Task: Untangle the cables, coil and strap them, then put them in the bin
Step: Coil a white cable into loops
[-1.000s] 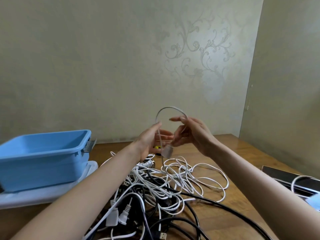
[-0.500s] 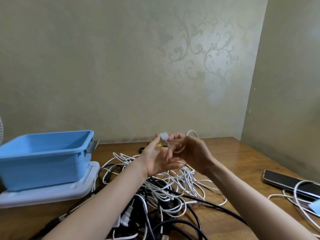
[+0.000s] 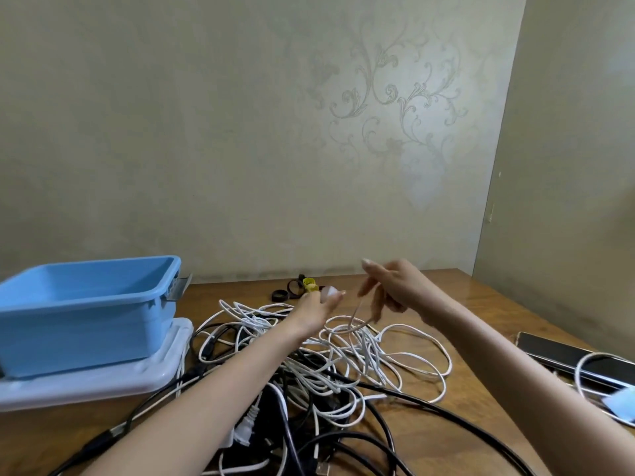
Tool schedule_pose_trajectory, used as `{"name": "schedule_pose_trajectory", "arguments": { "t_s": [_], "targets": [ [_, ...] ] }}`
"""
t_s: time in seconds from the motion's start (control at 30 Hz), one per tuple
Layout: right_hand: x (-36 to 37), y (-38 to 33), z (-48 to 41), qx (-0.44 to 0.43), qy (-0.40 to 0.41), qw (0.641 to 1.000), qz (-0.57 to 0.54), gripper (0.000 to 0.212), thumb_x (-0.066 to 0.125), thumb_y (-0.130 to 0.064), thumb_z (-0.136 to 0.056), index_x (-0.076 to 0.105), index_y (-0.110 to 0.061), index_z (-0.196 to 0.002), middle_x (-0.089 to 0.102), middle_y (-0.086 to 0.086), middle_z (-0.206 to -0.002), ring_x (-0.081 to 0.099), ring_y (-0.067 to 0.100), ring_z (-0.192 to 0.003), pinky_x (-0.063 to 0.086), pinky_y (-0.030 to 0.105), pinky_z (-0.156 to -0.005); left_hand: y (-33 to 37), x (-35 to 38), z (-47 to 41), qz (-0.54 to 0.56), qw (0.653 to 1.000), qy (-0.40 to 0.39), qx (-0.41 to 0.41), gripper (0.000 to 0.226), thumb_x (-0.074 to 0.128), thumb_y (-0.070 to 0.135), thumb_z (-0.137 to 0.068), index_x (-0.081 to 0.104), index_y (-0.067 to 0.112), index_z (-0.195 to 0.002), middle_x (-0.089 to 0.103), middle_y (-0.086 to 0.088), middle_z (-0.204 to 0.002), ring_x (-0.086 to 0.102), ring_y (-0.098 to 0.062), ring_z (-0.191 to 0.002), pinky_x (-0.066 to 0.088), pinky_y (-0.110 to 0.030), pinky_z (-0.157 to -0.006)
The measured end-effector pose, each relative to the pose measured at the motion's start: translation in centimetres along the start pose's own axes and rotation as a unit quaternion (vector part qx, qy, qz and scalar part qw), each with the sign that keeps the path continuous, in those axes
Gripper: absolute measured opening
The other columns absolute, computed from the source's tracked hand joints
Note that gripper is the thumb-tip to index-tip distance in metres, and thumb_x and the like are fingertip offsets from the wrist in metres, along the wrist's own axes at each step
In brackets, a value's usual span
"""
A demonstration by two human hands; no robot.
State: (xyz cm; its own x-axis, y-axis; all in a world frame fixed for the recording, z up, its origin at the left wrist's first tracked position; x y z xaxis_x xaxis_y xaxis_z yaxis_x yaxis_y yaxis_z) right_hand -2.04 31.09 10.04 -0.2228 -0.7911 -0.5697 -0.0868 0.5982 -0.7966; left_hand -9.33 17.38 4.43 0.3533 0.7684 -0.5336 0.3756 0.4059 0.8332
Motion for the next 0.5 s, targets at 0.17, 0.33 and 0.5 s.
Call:
{"name": "schedule_pose_trajectory", "arguments": {
  "t_s": [0.17,0.33,0.5],
  "targets": [
    [-1.1,-2.7,-0.3,-0.160,0.008,0.983,0.089,0.034,0.043,-0.028,-0.102,0.065,-0.005,-0.088,0.043,-0.004,-0.032,0.038,0.006,-0.027,0.033,0.022,-0.043,1.4,1.4,0.6,0.104,0.991,-0.043,0.075,0.046,0.045,0.049,-0.095,0.054,0.004,-0.091,0.059,-0.004,-0.090,0.057,-0.018,-0.086,0.043,-0.030,-0.084],
    [-4.0,-2.3,-0.8,-0.188,0.027,0.962,-0.196,0.035,0.035,-0.031,-0.103,0.058,-0.009,-0.119,0.038,-0.002,-0.040,0.030,0.010,-0.034,0.022,0.019,-0.039,4.0,-0.1,1.9,0.435,0.896,-0.085,0.026,0.027,0.044,0.035,-0.097,0.051,0.008,-0.095,0.071,-0.015,-0.085,0.071,-0.026,-0.079,0.056,-0.036,-0.081],
    [-3.1,-1.0,-1.1,-0.107,-0.015,0.924,-0.367,0.031,0.038,-0.035,-0.101,0.050,-0.034,-0.129,0.063,0.007,-0.074,0.051,0.010,-0.049,0.042,0.020,-0.044,5.9,-2.0,2.5,0.459,0.881,-0.109,0.026,0.022,0.053,0.022,-0.087,0.056,0.002,-0.095,0.049,0.000,-0.065,0.054,-0.011,-0.060,0.054,-0.027,-0.069]
  ]
}}
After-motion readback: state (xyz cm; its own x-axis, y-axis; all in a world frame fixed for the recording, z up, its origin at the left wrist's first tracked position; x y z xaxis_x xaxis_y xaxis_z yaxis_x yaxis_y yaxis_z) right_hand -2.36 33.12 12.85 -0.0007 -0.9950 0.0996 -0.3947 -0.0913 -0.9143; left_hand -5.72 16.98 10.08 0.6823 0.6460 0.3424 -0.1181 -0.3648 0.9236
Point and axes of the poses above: each hand's wrist, its own z-axis away from the middle knuckle, its own x-axis out of the palm, y = z × x, the point moved 3 cm from there along -z, towards the middle knuckle
